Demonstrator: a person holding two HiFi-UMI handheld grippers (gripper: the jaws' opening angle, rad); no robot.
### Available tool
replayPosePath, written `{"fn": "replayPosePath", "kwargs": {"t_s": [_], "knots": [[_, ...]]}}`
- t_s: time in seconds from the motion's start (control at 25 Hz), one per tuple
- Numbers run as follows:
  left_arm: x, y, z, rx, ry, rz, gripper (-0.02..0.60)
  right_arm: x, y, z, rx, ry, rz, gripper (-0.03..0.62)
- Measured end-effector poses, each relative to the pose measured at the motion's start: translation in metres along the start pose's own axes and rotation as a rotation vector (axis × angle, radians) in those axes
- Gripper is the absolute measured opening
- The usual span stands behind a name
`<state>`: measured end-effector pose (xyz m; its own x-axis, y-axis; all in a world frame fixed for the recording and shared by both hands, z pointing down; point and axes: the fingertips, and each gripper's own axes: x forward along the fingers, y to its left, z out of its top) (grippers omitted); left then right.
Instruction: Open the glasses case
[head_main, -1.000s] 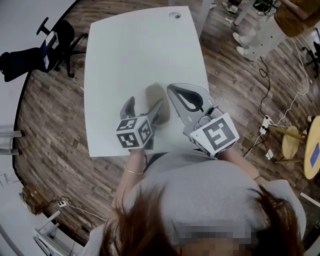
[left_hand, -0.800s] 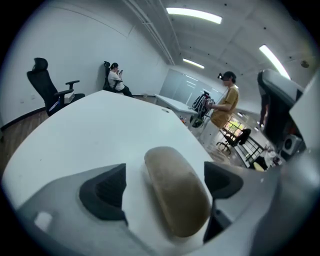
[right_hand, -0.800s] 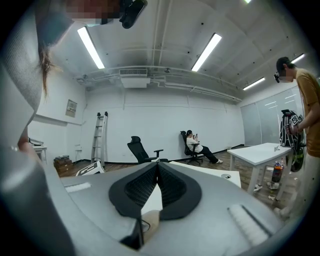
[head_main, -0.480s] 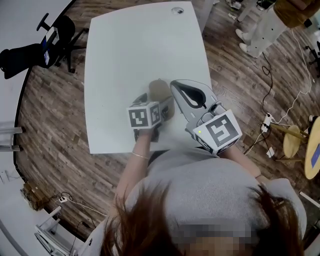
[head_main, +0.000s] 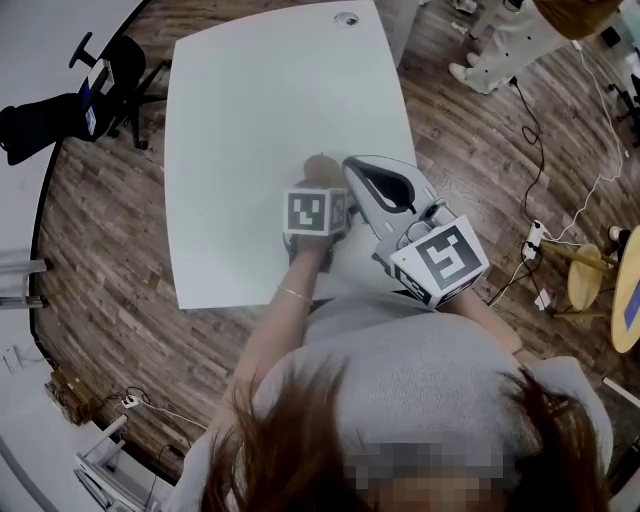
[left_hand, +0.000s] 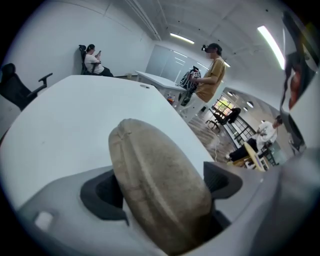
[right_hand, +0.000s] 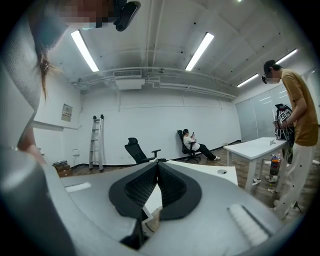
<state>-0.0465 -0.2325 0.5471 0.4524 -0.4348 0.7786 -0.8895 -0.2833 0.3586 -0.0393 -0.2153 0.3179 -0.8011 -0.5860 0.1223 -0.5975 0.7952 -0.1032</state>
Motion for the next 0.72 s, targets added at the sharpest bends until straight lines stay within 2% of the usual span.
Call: {"fn": "replayPosePath", "kwargs": {"t_s": [0.16,0.36,0.44,0.52,0.64,0.72], "knots": [[0.001,-0.007,0.001,-0.062,0.0,-0.102,0.453,-0.002,-0.005,-0.001,0.001,0.004,-0.011,0.005],[-0.004,-0.01,0.0,-0.064,-0.03,-0.145,0.425,-0.004,-0.009,-0.004,-0.012,0.008,-0.012,0.005],[-0.01,-0.012,0.003,-0.075,-0.067,-0.177,0.419,-0.004,-0.01,-0.003,-0.03,0.003,-0.012,0.005],[-0.026,-0.022,0.015,-0.123,-0.153,-0.273,0.417,-0.005,-0.012,0.001,-0.053,-0.014,0.001,0.005],[-0.068,-0.042,0.041,-0.205,-0.315,-0.47,0.414,-0.006,-0.023,0.009,-0.089,-0.035,0.026,0.005],[-0.096,-0.052,0.055,-0.243,-0.396,-0.568,0.414,-0.002,-0.036,0.012,-0.157,-0.009,0.023,0.005]]}}
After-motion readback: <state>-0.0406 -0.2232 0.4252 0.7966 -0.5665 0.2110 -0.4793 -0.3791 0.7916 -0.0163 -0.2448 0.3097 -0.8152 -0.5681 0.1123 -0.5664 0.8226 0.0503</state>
